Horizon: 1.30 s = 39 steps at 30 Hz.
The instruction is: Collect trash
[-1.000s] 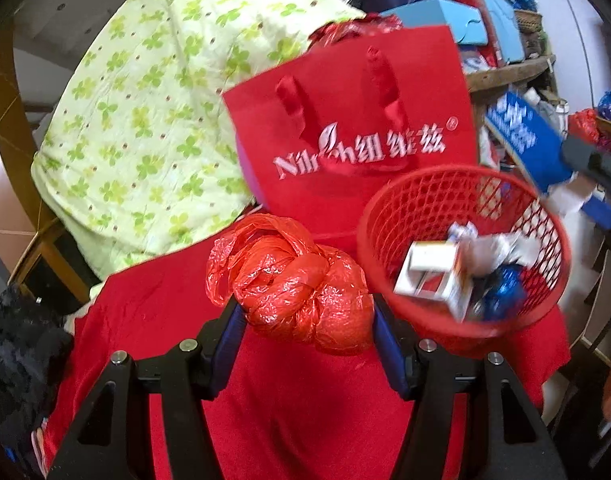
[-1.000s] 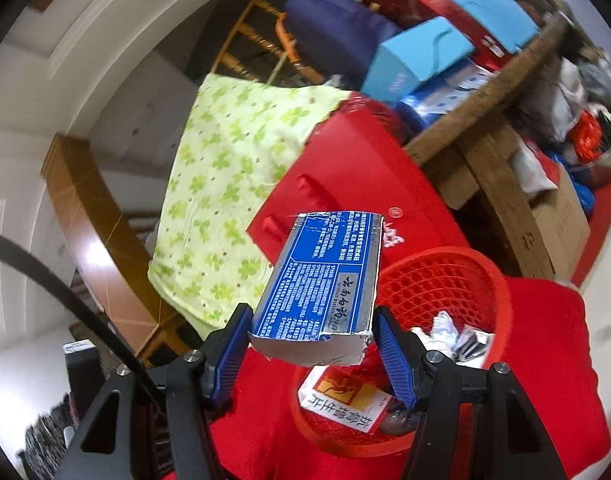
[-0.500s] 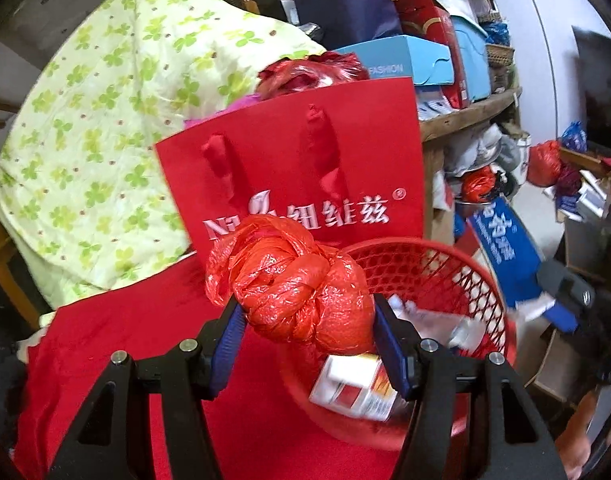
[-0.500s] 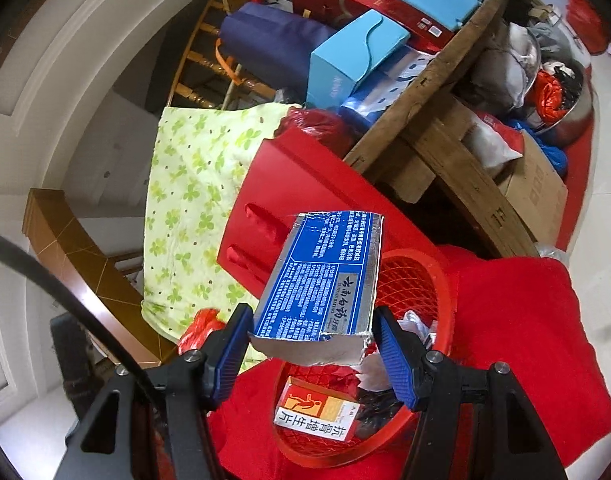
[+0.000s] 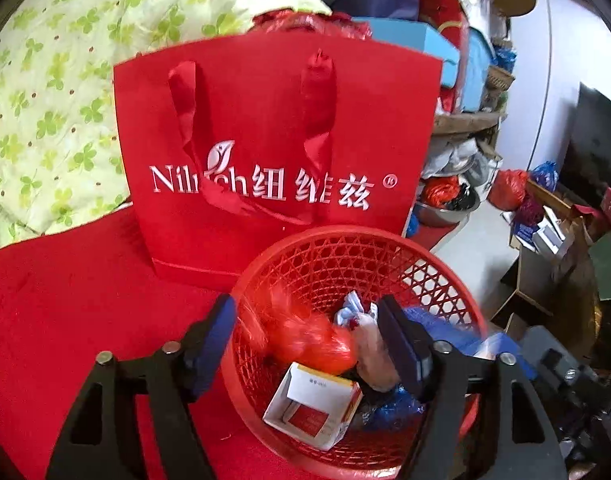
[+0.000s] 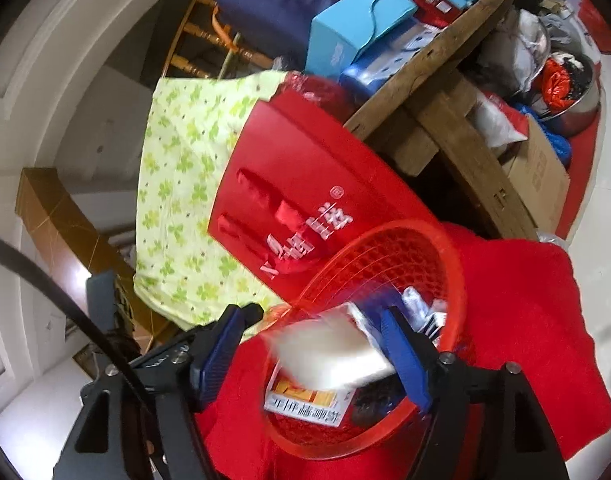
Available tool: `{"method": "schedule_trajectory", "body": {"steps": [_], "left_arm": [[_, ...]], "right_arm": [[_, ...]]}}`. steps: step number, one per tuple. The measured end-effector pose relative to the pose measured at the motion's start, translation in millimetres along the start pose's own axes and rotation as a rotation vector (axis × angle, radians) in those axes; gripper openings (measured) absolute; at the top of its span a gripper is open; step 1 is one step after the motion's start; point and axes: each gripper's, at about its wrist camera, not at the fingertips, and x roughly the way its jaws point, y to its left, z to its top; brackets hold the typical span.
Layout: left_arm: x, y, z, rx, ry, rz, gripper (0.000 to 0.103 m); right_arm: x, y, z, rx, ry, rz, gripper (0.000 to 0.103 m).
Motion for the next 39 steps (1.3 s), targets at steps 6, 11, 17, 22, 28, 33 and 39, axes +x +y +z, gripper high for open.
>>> {"method": "schedule_trajectory", "body": {"steps": [6, 11, 17, 22, 28, 33, 39], "left_arm": [[-28.6, 5.5, -10.3, 0.032, -0.032, 0.028, 0.077], [-57.2, 15.1, -33.2, 0.069, -0.054, 0.146, 0.081], [-88.4, 28.1, -55.3, 0.114, -0.072, 0.327, 0.085], [-118.9, 39.2, -67.9, 0.115, -0.104, 0.407, 0.089], [-150.8, 53.6, -79.7, 0.085, -0.13, 0.485, 0.091], [-175.7, 68.7, -88.0, 0.037, -0.149, 0.534, 0.094], [-201.8, 79.9, -97.7, 0.01, -0.172, 0.568, 0.097]], "right_arm": [[-1.4, 5.9, -2.7, -0.027, -0.033, -0.024, 0.075], [-1.9, 20.7, -7.5, -0.108, -0.068, -0.062, 0.075], [-1.8, 59.5, -24.7, -0.287, -0.13, -0.088, 0.075], [1.6, 88.3, -43.4, -0.405, -0.156, -0.076, 0.075], [9.1, 112.2, -65.9, -0.508, -0.162, -0.092, 0.075], [13.1, 126.4, -81.7, -0.576, -0.168, -0.109, 0.075], [12.0, 137.1, -104.7, -0.625, -0.125, -0.137, 0.075]]}}
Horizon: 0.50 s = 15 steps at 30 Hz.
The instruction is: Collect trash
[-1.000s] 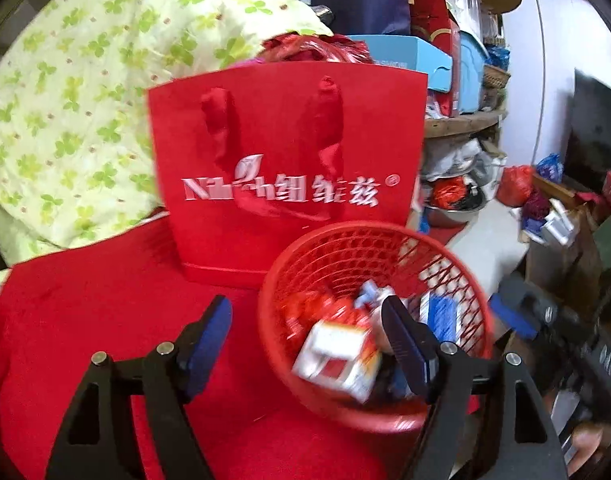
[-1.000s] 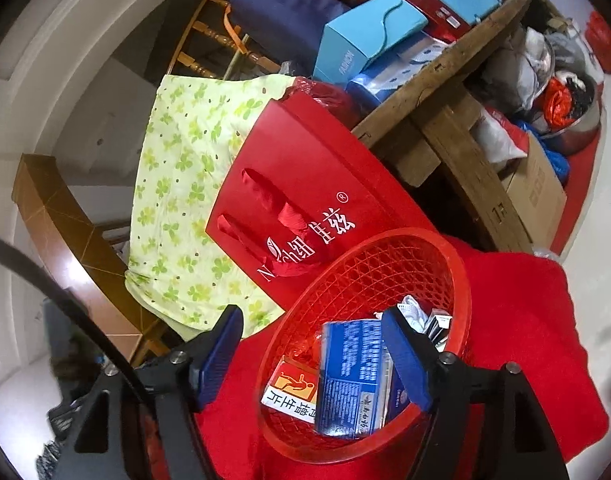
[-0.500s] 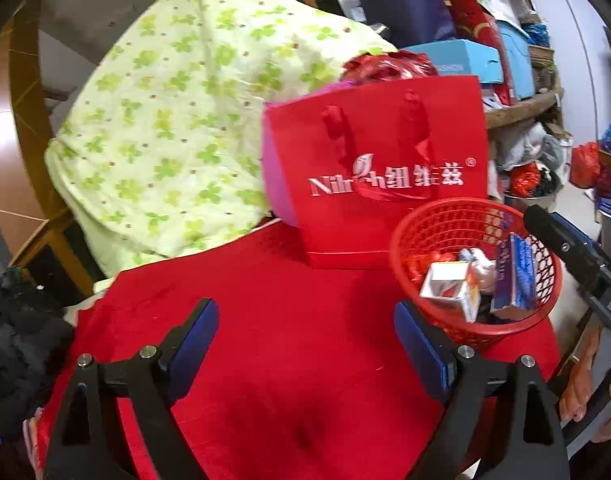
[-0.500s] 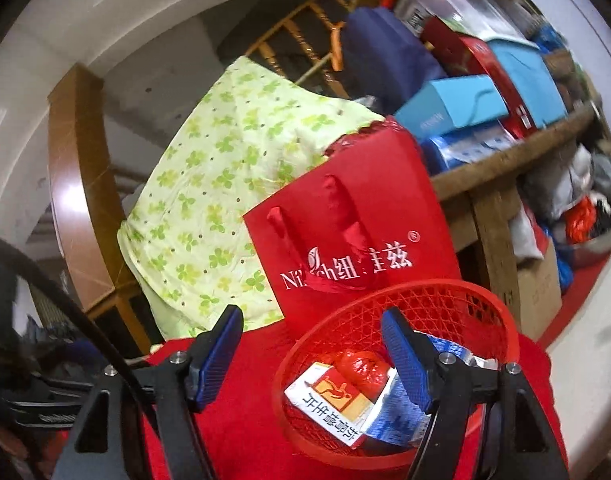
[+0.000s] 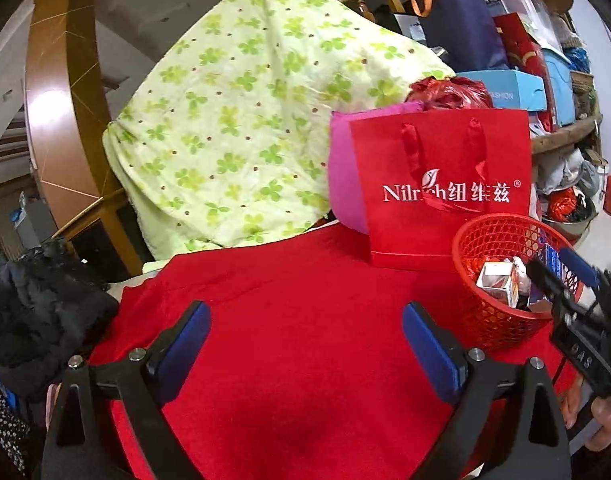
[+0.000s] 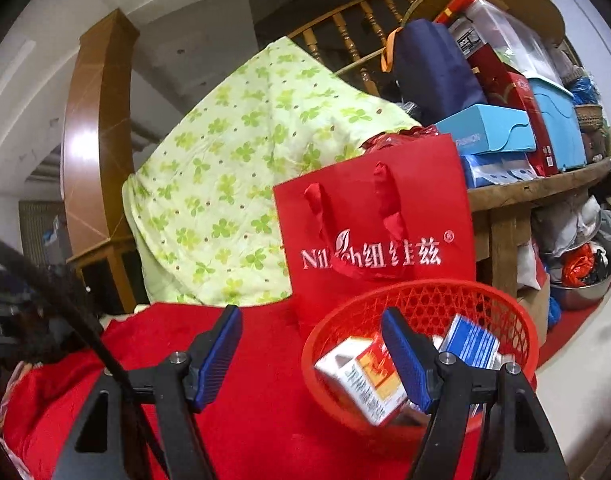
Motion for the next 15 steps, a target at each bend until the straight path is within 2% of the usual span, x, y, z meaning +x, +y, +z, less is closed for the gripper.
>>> {"method": "schedule_trajectory", "body": {"steps": [9, 15], "left_arm": [[-22.4, 29.2, -11.4, -0.045, -0.01, 0.027, 0.099], [-41.7, 49.5, -18.7, -0.081, -0.013, 0.058, 0.1]], "right_arm": [[-30.7, 32.0, -12.3, -0.026, 0.079, 0.032, 0.078], [-56.1, 51.7, 10.2, -0.052, 0.061, 0.036, 0.081]]}}
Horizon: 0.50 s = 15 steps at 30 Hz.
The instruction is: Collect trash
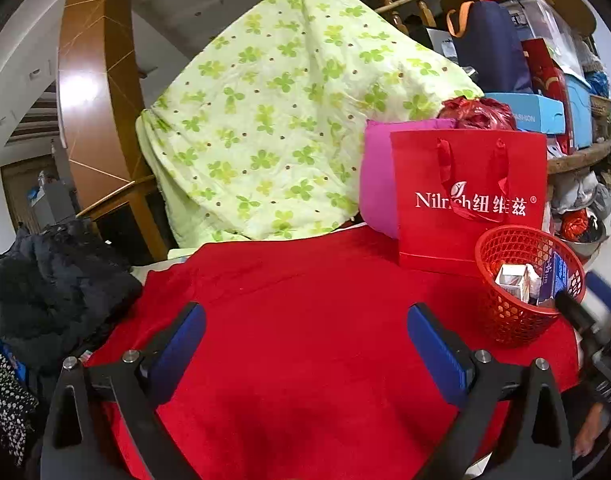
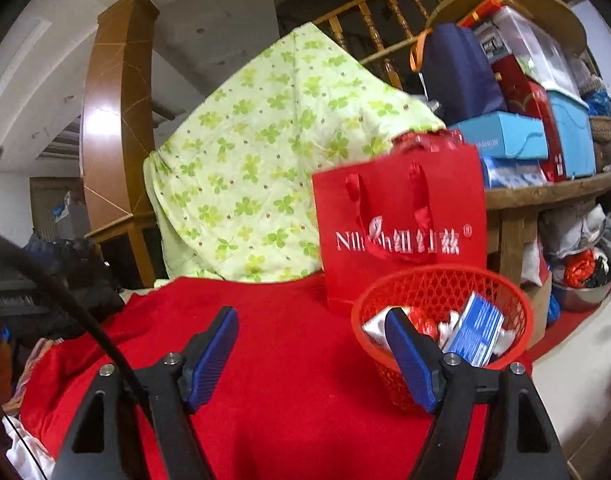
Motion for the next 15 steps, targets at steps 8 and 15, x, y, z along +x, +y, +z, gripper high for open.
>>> {"method": "schedule_trajectory", "body": {"steps": [8, 15], "left_arm": [[-30.9, 22.7, -2.9, -0.044, -0.015, 0.03, 0.103], [-55.6, 36.8, -2.3, -0.069, -0.037, 0.092, 0.103]], "right_arm": [[-43.2, 34.8, 31.9, -0.096, -0.013, -0.014, 0.084], [-64.7, 54.4, 42.3, -0.119, 0.014, 0.028, 0.085]]}}
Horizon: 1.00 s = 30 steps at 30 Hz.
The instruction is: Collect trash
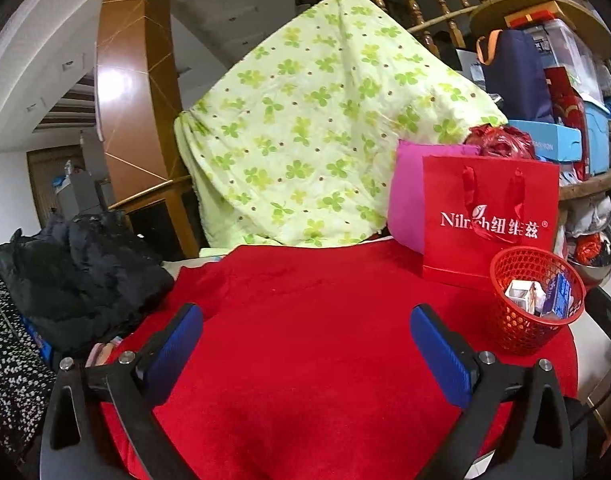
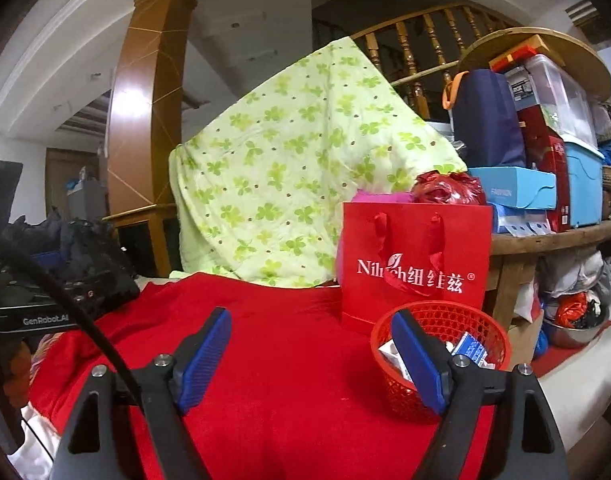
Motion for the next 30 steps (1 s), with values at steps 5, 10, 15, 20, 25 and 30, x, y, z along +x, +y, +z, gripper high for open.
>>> {"method": "schedule_trajectory", "body": {"steps": [5, 10, 15, 20, 25, 30], "left_arm": [[-13.9, 3.8, 0.5, 0.02, -0.026, 0.059, 0.103], [-22.5, 9.5, 1.2, 0.004, -0.023, 0.067, 0.103], [-31.2, 16.5, 2.9, -0.019, -0.023, 0.08, 0.103], [-40.4, 21.5, 4.5, -0.036, -0.022, 0.09, 0.103], [-45.5, 22.9, 3.9, -0.045, -0.009, 0.072, 0.103], [-51.6, 21.6, 3.7, -0.032, -0.013, 0.065, 0.103]], "right_arm": [[-8.0, 6.2, 8.3, 0.0, 0.001, 0.028, 0.085], [-14.5, 8.0, 17.4, 0.01, -0.009, 0.031, 0.085], [-26.6, 11.0, 27.7, 0.002, -0.03, 0.016, 0.085], [-38.1, 19.8, 35.4, -0.052, -0.033, -0.026, 0.085], [-45.9, 24.5, 38.7, -0.085, -0.022, -0.039, 0.085], [-52.4, 22.6, 39.5, -0.087, -0.026, -0.055, 0.085]]}}
